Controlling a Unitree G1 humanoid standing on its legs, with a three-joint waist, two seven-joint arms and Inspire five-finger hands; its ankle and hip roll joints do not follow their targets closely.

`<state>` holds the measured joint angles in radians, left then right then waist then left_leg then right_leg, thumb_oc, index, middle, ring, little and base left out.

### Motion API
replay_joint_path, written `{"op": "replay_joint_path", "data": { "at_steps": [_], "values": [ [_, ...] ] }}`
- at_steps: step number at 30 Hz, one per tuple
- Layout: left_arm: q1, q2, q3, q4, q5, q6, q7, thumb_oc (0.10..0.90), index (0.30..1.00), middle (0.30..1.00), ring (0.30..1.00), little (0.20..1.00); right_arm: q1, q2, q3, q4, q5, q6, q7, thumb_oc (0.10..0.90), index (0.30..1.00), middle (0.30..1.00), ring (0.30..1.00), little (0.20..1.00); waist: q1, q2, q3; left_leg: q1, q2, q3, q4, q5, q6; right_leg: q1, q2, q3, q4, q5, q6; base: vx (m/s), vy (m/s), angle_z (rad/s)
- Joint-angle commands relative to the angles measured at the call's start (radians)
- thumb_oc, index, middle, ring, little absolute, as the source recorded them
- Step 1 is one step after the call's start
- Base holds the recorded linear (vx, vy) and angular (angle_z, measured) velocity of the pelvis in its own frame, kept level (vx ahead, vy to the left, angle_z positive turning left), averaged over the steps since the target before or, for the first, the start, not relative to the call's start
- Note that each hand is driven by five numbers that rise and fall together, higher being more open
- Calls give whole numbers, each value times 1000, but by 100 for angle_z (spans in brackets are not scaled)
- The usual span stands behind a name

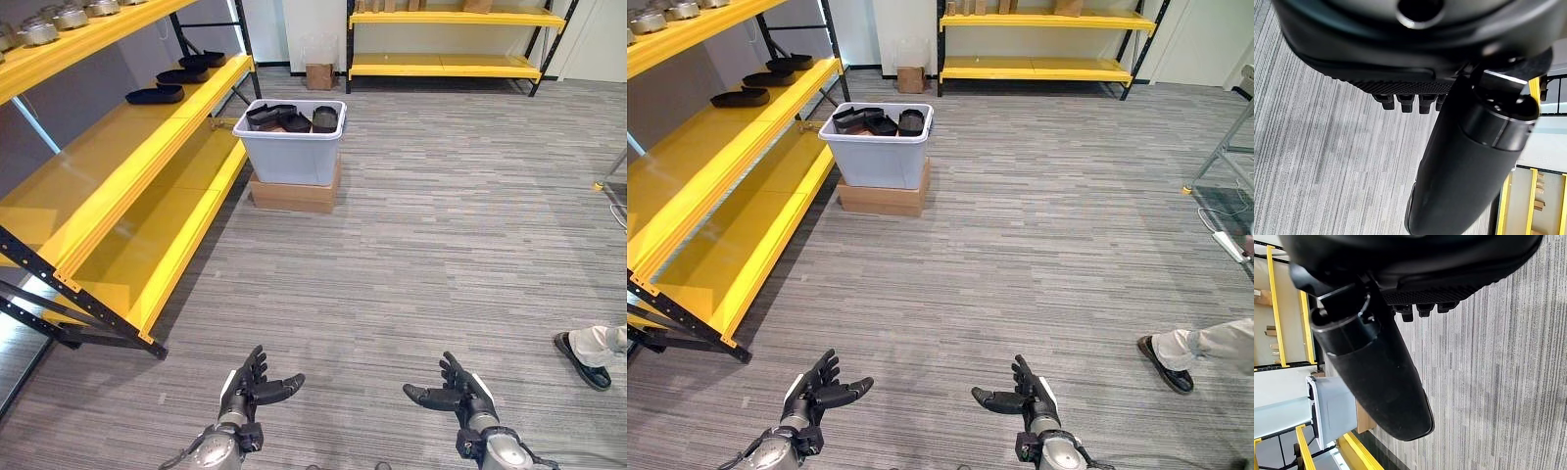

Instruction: Move parts from the plastic box to the shelf.

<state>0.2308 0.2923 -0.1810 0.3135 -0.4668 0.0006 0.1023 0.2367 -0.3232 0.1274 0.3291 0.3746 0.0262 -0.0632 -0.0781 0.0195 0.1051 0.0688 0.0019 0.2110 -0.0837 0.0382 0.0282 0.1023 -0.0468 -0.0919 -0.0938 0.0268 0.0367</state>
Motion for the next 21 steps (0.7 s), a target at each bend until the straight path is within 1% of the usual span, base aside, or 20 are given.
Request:
{"op": "replay_joint_path", "data": {
  "at_steps": [1, 2, 5, 8, 9, 10, 11, 13, 15, 16, 17, 18, 19, 20, 21],
  "values": [
    [-93, 22, 72, -23, -21, -80, -1, 900, 1000, 1000, 1000, 1000, -80, -17, -22, -43, 23, -83, 9, 900, 1000, 1000, 1000, 1000, 7, -36, -9, 26, 103, -27, 30, -64, -81, 38, -57, -17, 14, -83, 82, 0, 0, 0],
    [-100, 25, 76, -30, -26, -83, 2, 900, 1000, 1000, 1000, 1000, -92, -19, -22, -41, 30, -86, 8, 900, 1000, 1000, 1000, 1000, 11, -44, -3, -5, 101, -28, 75, -80, -78, 29, -65, -17, 20, -81, 86, 0, 0, 0],
    [-111, 31, 74, -28, -27, -86, 5, 900, 1000, 1000, 1000, 1000, -104, -20, -22, -36, 36, -86, 10, 900, 1000, 1000, 1000, 1000, 17, -47, -1, -43, 95, -35, 120, -102, -67, 12, -78, -20, 53, -88, 89, 5, 51, 0],
    [-121, 45, 66, -38, -25, -84, 3, 900, 1000, 1000, 1000, 1000, -119, -24, -22, -30, 45, -83, 12, 900, 1000, 1000, 1000, 1000, 19, -41, 7, -65, 81, -45, 146, -124, -49, -24, -96, -19, 135, -108, 98, 21, 126, 1],
    [-126, 51, 65, -44, -21, -86, 3, 900, 1000, 1000, 1000, 1000, -127, -24, -20, -26, 45, -83, 13, 900, 1000, 1000, 1000, 1000, 19, -38, 11, -71, 71, -49, 154, -135, -37, -42, -105, -19, 169, -115, 105, 10, 109, -1],
    [-126, 51, 65, -44, -21, -86, 3, 900, 1000, 1000, 1000, 1000, -127, -24, -20, -26, 45, -83, 13, 900, 1000, 1000, 1000, 1000, 19, -38, 11, -72, 71, -49, 154, -135, -37, -43, -105, -19, 169, -115, 105, 33, 192, 1],
    [-130, 58, 63, -53, -22, -83, 2, 900, 1000, 1000, 1000, 1000, -134, -26, -20, -29, 44, -81, 17, 900, 1000, 1000, 1000, 1000, 19, -32, 20, -79, 54, -60, 170, -150, -20, -66, -120, -19, 229, -115, 115, 37, 191, 3],
    [-138, 65, 59, -60, -19, -85, -2, 900, 1000, 1000, 1000, 1000, -131, -25, -28, -35, 43, -85, 23, 900, 1000, 1000, 1000, 1000, 10, -28, 40, -85, 28, -78, 193, -169, 3, -111, -141, -1, 344, -78, 125, 48, 241, 12],
    [-147, 63, 53, -55, -13, -83, -2, 900, 1000, 1000, 1000, 1000, -125, -19, -33, -41, 46, -87, 25, 900, 1000, 1000, 1000, 1000, -2, -22, 49, -85, 8, -97, 201, -177, 25, -172, -152, 20, 470, -6, 119, 59, 222, 31],
    [-150, 62, 48, -56, -8, -82, -4, 900, 1000, 1000, 1000, 1000, -120, -14, -34, -39, 48, -87, 27, 900, 1000, 1000, 1000, 1000, -12, -17, 63, -70, -2, -103, 198, -182, 38, -214, -155, 34, 546, 43, 112, 75, 258, 48],
    [-151, 64, 48, -60, -5, -82, -3, 900, 1000, 1000, 1000, 1000, -114, -12, -34, -42, 43, -89, 28, 900, 1000, 1000, 1000, 1000, -21, -10, 74, -54, -11, -107, 186, -181, 51, -246, -156, 50, 616, 74, 107, 84, 263, 35],
    [-151, 66, 49, -61, -2, -82, -3, 900, 1000, 1000, 1000, 1000, -112, -10, -33, -42, 43, -90, 27, 900, 1000, 1000, 1000, 1000, -26, -1, 83, -42, -12, -109, 175, -179, 57, -286, -147, 55, 663, 87, 99, 62, 170, 47],
    [-151, 66, 49, -61, -2, -82, -3, 900, 1000, 1000, 1000, 1000, -112, -10, -33, -42, 43, -90, 27, 900, 1000, 1000, 1000, 1000, -24, -2, 83, -41, -13, -108, 174, -179, 57, -288, -148, 58, 666, 85, 99, 93, 208, 35],
    [-153, 71, 52, -67, 2, -82, 0, 900, 1000, 1000, 1000, 1000, -118, -20, -23, -40, -18, -93, 16, 900, 1000, 1000, 1000, 1000, -24, 15, 107, -11, -12, -103, 158, -186, 67, -363, -147, 33, 732, 82, 98, 115, 166, 31],
    [-151, 69, 54, -68, 4, -81, -3, 900, 1000, 1000, 1000, 1000, -117, -21, -24, -44, -14, -94, 17, 900, 1000, 1000, 1000, 1000, -30, 20, 110, 0, -14, -110, 152, -190, 68, -391, -139, 29, 751, 61, 99, 116, 166, -10]
  ]
}}
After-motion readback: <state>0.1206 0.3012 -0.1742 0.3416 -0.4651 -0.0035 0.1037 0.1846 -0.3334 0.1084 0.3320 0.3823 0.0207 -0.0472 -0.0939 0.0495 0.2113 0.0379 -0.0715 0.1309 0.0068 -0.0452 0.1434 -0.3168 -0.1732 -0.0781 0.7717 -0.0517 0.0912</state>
